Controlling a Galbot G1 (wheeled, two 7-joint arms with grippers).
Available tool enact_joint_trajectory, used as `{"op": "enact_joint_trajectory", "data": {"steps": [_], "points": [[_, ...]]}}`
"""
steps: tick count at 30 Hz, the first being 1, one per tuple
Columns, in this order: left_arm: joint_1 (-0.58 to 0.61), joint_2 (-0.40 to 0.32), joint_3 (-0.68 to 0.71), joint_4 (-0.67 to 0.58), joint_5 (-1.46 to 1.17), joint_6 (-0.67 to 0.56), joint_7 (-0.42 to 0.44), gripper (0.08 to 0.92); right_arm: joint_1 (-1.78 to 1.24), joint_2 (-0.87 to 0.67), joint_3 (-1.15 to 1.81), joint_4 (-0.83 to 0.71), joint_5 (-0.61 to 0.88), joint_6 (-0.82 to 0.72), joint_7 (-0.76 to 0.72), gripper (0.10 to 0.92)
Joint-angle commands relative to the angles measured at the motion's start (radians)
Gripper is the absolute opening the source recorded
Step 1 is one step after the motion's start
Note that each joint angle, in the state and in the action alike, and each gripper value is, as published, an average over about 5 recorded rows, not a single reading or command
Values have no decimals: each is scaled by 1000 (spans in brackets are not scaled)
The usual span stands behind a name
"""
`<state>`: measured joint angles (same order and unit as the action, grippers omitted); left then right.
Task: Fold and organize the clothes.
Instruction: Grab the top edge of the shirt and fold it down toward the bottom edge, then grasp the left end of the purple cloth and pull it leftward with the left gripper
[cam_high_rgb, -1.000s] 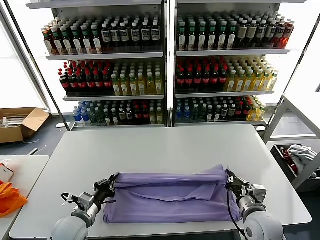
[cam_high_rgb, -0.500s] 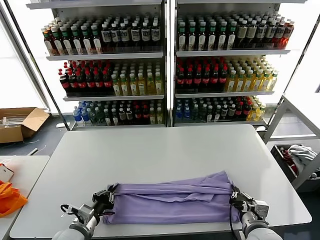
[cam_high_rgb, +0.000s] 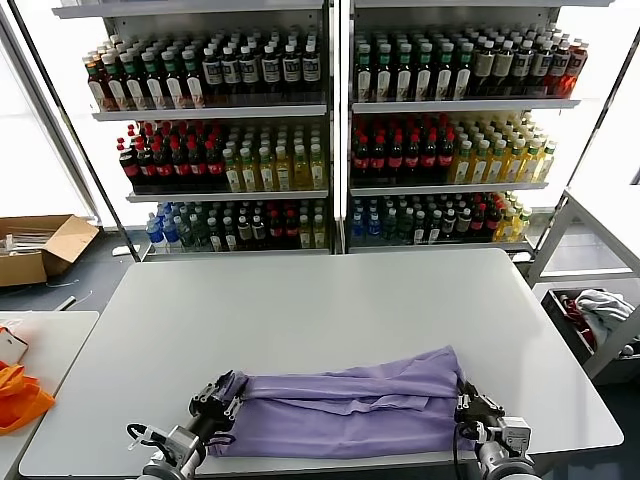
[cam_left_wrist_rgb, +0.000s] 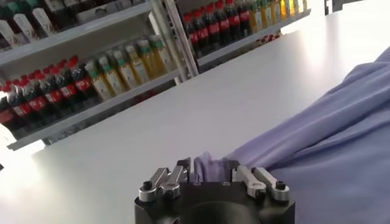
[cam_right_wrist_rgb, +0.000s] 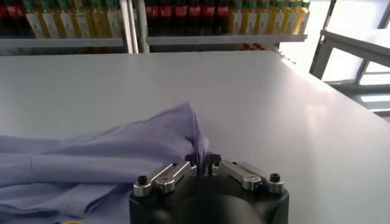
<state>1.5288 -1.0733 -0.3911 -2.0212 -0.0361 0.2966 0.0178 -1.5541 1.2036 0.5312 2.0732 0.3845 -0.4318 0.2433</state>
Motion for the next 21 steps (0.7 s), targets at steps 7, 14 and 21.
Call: {"op": "enact_joint_trajectory", "data": {"steps": [7,14,21], "points": [[32,-126,-64,-73,-5,44,-74,678,19,1,99,199,44,13,17,544],[42,-235,-78,-46,-120,82,-117,816,57,-42,143,204,98,6,43,743],[60,-283,-71,-33,-144,81,-118,823,63,-59,125,177,102,6,54,821]]}}
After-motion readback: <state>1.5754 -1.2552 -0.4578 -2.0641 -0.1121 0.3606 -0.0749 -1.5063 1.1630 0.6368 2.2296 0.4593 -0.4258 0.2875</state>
